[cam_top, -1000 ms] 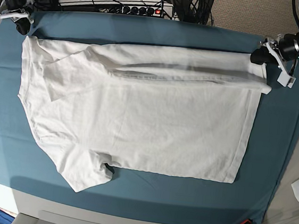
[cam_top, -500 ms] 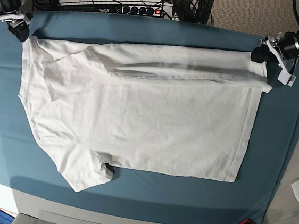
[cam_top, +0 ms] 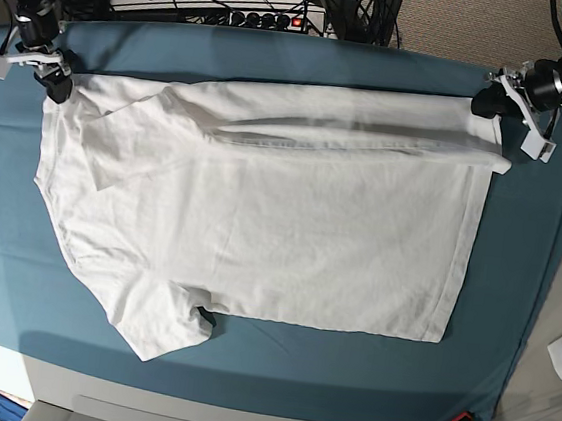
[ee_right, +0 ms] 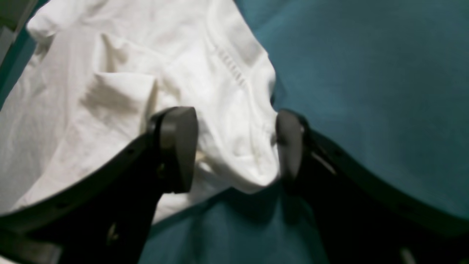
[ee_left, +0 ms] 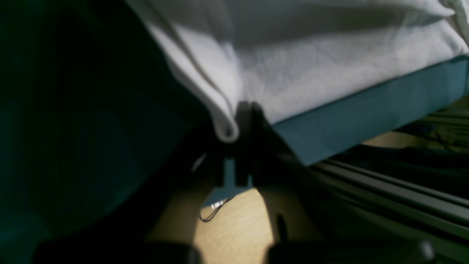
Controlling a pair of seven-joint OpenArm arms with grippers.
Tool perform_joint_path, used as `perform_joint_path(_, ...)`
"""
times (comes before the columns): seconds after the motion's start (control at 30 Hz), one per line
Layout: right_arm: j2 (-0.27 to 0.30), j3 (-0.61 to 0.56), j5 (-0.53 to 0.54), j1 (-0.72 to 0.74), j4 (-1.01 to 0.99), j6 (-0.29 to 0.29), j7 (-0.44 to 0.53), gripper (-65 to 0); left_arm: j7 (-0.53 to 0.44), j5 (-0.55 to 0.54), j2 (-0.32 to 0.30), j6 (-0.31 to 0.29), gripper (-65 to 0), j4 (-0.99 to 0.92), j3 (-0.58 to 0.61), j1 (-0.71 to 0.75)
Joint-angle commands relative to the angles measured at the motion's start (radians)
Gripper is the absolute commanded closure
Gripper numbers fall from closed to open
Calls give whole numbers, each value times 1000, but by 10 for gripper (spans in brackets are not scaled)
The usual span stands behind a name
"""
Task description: Fold the T-shirt properly
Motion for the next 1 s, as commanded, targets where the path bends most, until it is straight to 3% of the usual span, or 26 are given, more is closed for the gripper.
perform_joint_path(0.0, 11, 2, 24, 0, 17, 6, 14, -332, 16, 24, -19, 4, 0, 10, -10, 6)
perform_joint_path(0.07, 8, 2, 22, 0, 17, 6, 14, -240, 16, 24, -19, 4, 0, 10, -10, 6)
perform_joint_path(0.17, 9, 2, -3, 0, 17, 19, 11, -5, 16, 23, -19, 4, 0, 10, -10, 6)
perform_joint_path(0.27, 9, 3, -2, 0, 17, 45, 3, 0, 16, 23, -19, 4, 0, 10, -10, 6)
perform_joint_path(0.97, 14, 3, -48, -218, 242, 44, -8, 0, 37, 23, -30, 5, 0, 13, -20, 49)
